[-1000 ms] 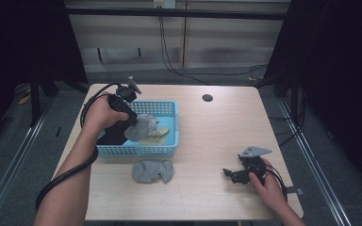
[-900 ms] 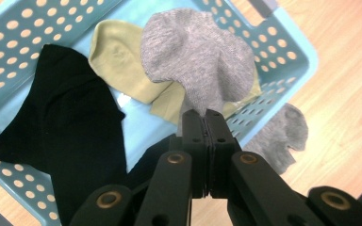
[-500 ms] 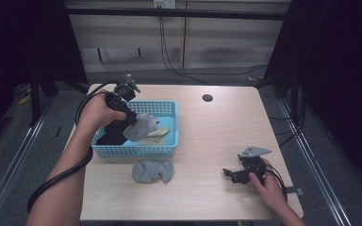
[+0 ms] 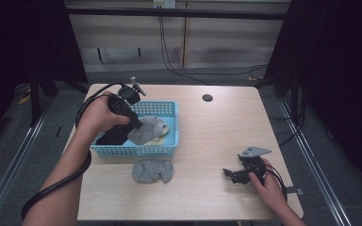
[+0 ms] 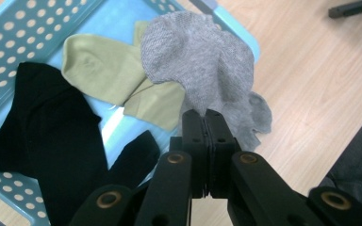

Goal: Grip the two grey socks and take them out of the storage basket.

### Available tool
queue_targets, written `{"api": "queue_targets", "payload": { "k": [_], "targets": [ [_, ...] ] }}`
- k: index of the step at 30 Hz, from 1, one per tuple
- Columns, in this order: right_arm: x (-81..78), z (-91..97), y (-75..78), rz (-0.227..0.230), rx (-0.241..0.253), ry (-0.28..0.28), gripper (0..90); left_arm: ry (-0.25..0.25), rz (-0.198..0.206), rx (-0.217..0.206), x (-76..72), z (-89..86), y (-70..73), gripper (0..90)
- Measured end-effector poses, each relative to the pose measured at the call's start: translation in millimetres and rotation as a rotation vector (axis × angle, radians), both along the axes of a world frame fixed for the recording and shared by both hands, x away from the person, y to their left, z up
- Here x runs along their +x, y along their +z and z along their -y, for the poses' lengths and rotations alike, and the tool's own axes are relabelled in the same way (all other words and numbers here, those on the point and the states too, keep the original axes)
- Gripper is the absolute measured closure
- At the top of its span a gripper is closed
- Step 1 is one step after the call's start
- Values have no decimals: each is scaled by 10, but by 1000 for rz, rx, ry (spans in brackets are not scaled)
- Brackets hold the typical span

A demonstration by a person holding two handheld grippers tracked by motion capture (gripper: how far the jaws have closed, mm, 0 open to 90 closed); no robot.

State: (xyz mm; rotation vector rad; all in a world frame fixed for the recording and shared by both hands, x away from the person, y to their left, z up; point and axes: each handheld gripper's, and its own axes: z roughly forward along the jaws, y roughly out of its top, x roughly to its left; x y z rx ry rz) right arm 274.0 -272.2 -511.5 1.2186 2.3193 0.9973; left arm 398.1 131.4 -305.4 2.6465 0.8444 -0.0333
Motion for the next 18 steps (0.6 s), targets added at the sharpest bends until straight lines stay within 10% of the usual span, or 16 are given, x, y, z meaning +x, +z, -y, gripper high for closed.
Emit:
{"api": "queue_targets", "payload": {
  "k": [18],
  "targets": [
    [0, -1, -1, -2, 3, 2, 105, -92, 11, -12, -303, 131, 24, 886]
  ]
}}
